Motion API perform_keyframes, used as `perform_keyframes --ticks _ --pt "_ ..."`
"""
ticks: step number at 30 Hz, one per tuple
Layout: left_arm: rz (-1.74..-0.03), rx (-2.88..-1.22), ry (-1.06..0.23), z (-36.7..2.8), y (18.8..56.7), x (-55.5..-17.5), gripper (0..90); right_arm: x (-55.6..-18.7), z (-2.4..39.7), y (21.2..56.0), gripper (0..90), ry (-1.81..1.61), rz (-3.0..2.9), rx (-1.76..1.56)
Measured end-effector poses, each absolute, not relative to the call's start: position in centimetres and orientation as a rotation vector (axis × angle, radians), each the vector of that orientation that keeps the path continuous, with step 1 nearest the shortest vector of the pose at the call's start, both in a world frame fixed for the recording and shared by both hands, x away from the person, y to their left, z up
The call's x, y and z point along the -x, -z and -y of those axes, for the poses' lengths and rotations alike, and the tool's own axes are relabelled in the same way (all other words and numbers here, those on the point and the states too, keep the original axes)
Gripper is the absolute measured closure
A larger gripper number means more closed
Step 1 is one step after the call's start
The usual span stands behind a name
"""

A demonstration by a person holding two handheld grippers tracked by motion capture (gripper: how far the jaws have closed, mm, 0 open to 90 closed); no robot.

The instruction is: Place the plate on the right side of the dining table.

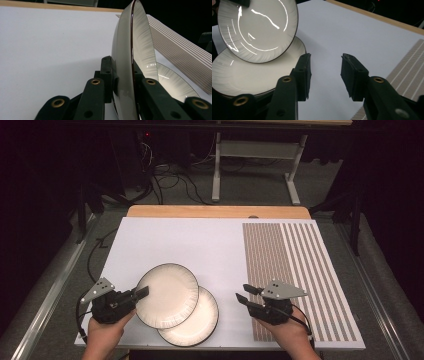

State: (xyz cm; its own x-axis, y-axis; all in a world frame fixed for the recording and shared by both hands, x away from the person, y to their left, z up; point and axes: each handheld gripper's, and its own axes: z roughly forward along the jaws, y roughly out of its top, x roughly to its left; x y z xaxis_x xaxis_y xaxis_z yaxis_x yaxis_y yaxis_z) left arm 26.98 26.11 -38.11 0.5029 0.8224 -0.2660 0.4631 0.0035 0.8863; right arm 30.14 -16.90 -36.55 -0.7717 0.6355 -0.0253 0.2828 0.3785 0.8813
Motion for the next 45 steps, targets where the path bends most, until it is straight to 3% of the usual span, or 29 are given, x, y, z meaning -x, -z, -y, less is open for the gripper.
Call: perform_keyframes --ticks 8,12,19,21,37,45 --pt "-1.029 -1.653 -0.525 -25.6 37.7 -26.4 79.8 -30.1 19.1 36.1 40.5 -1.399 -2.189 -0.844" --pt "-0.965 -1.668 -0.621 -25.1 37.4 -25.9 79.8 -30.1 20.5 36.0 26.1 -1.415 -2.117 -0.883" --pt "-0.952 -1.661 -0.647 -25.1 37.4 -26.1 79.7 -30.3 21.6 35.9 11.1 -1.437 -2.058 -0.920" --pt "-0.949 -1.660 -0.654 -25.0 37.4 -26.3 79.7 -30.4 21.7 36.0 0.3 -1.422 -2.061 -0.936" --pt "-0.903 -1.695 -0.669 -25.1 37.2 -26.3 79.4 -30.0 21.0 36.0 1.8 -1.432 -2.069 -0.878" --pt "-0.903 -1.699 -0.662 -25.1 37.2 -26.2 79.4 -30.3 18.0 35.8 3.1 -1.457 -2.115 -0.810"
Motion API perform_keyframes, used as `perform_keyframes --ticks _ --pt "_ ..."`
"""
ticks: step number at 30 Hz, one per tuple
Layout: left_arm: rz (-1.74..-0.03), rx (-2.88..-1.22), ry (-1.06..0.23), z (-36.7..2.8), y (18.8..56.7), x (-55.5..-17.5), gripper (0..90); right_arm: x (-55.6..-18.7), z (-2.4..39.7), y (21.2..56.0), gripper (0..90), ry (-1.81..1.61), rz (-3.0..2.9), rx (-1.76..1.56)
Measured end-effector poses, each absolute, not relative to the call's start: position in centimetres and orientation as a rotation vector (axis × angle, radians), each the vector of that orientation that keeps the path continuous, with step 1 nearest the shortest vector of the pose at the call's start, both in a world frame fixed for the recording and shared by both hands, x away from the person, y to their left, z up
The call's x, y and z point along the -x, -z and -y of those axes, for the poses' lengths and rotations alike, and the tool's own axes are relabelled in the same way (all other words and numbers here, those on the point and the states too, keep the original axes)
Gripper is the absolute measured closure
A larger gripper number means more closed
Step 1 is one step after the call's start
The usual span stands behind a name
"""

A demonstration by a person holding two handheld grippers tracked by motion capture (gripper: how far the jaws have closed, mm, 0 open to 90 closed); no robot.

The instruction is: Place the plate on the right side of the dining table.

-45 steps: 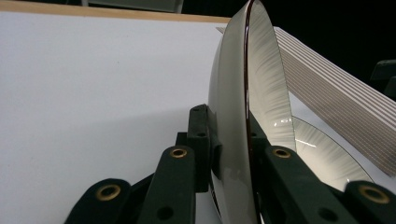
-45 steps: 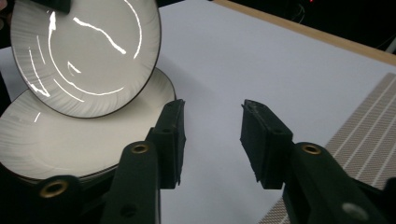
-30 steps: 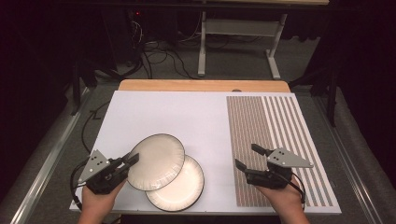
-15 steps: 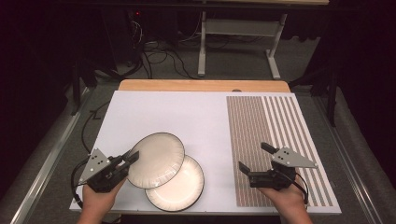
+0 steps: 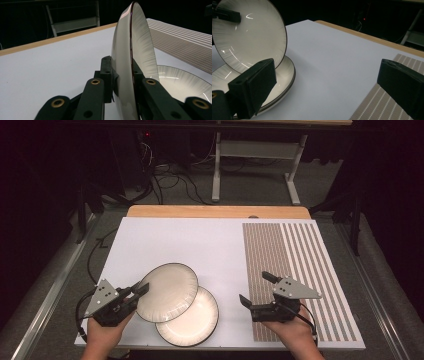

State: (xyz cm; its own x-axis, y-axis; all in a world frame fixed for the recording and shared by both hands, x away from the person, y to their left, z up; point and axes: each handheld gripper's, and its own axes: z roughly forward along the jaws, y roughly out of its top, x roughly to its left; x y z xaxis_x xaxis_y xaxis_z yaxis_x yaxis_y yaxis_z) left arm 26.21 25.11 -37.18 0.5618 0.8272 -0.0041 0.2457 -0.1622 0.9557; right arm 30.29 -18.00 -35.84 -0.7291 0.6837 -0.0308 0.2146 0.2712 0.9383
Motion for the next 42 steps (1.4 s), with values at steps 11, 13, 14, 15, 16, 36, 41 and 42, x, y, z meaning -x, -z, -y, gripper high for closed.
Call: perform_keyframes --ticks 11,13,14,15,16,36,41,42 --pt "-0.892 -1.706 -0.667 -25.0 37.1 -26.1 79.4 -31.5 13.8 36.7 11.6 -1.461 -2.226 -0.750" --pt "-0.892 -1.707 -0.667 -25.0 37.1 -26.1 79.4 -31.7 13.1 36.8 13.3 -1.460 -2.241 -0.738" --pt "-0.891 -1.708 -0.668 -25.0 37.1 -26.1 79.4 -31.7 12.7 36.9 13.9 -1.465 -2.249 -0.735" --pt "-0.890 -1.708 -0.667 -25.0 37.1 -26.1 79.4 -31.8 12.3 37.1 14.4 -1.472 -2.254 -0.733" --pt "-0.890 -1.708 -0.667 -25.0 37.1 -26.1 79.4 -31.8 12.3 37.1 14.4 -1.472 -2.254 -0.733" --pt "-0.877 -1.710 -0.670 -25.1 37.1 -26.0 79.4 -34.5 5.5 40.0 40.7 -1.456 -2.427 -0.774" --pt "-0.878 -1.707 -0.672 -25.0 37.1 -26.0 79.4 -35.2 4.7 40.6 55.6 -1.475 -2.459 -0.818" --pt "-0.878 -1.707 -0.672 -25.0 37.1 -26.0 79.4 -35.2 4.7 40.6 55.6 -1.475 -2.459 -0.818"
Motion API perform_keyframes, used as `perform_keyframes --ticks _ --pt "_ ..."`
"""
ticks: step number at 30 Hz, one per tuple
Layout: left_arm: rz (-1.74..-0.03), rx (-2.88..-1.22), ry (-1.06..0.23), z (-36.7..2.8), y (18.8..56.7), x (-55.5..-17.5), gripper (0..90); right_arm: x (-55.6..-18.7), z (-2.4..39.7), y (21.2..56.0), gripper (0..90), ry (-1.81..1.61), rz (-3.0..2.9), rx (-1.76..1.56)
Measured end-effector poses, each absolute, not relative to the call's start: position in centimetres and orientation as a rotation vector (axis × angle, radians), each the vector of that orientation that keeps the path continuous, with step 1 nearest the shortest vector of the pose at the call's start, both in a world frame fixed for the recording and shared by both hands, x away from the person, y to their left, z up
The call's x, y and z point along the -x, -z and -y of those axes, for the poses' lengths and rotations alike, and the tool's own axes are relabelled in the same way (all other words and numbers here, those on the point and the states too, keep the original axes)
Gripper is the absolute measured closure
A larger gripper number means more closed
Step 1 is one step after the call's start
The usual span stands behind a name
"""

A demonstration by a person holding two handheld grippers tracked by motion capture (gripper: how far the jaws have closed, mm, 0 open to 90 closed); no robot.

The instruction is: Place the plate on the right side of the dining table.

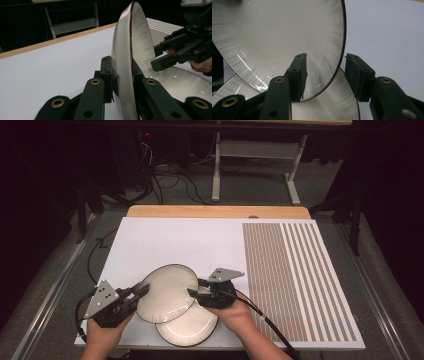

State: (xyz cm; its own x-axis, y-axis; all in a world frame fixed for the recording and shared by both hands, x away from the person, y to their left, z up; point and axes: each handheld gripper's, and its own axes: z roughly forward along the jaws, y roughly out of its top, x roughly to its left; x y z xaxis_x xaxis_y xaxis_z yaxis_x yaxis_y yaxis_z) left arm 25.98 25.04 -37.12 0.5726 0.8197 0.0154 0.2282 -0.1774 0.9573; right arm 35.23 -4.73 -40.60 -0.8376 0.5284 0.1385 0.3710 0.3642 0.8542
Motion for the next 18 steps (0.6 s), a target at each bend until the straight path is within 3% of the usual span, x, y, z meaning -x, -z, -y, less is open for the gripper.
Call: perform_keyframes --ticks 11,18 --pt "-0.893 -1.698 -0.653 -25.08 37.15 -26.09 79.5 -35.51 4.32 41.05 75.8 -1.454 -2.493 -0.862" --pt "-0.915 -1.688 -0.645 -24.85 36.99 -25.96 79.8 -35.91 4.72 40.94 81.5 -1.512 -2.519 -0.976"
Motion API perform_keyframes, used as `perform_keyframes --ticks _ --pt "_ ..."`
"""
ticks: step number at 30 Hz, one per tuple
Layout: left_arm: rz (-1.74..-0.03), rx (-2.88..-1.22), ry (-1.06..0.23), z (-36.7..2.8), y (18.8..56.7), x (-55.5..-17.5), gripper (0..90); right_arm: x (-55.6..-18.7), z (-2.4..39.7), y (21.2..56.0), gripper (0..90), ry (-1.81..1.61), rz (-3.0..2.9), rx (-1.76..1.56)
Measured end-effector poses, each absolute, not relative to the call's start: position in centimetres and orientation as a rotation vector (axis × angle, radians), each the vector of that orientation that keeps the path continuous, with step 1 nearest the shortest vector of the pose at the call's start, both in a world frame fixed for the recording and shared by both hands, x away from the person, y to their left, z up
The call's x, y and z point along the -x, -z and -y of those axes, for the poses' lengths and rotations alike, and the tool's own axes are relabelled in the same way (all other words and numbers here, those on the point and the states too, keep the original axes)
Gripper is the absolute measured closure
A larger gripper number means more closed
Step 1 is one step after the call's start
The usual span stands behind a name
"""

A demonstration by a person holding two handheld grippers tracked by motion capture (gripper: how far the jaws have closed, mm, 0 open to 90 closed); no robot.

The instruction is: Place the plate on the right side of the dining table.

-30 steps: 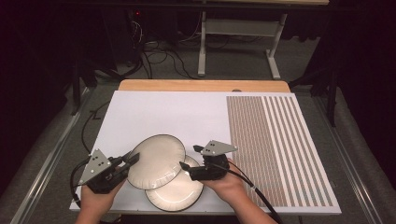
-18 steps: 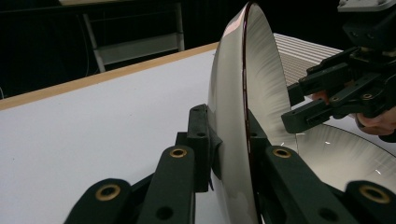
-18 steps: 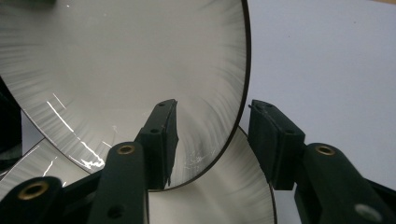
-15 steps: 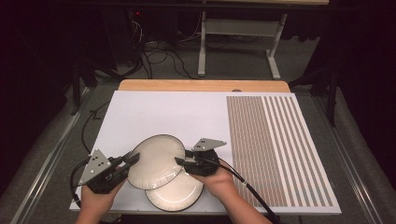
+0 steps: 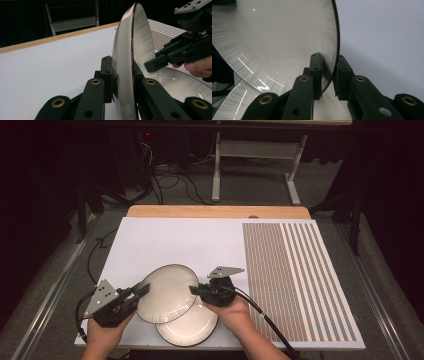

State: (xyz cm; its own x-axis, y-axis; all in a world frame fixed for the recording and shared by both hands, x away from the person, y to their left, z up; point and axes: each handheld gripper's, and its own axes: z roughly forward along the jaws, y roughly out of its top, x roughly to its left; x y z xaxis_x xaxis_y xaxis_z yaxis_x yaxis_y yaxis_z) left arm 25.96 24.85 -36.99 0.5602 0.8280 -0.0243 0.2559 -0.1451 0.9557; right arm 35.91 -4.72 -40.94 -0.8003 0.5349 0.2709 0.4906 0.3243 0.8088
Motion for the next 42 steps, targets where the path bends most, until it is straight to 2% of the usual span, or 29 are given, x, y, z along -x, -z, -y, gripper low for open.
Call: perform_keyframes --ticks 4,26,42 --pt "-0.917 -1.688 -0.644 -24.6 36.8 -25.9 79.7 -35.8 5.3 40.4 84.8 -1.534 -2.509 -1.007" --pt "-0.872 -1.686 -0.549 -22.0 34.4 -27.5 78.9 -34.8 9.6 36.3 86.8 -1.539 -2.368 -0.934" --pt "-0.815 -1.722 -0.487 -17.7 33.6 -29.3 78.8 -34.1 14.2 35.0 87.2 -1.523 -2.277 -0.944"
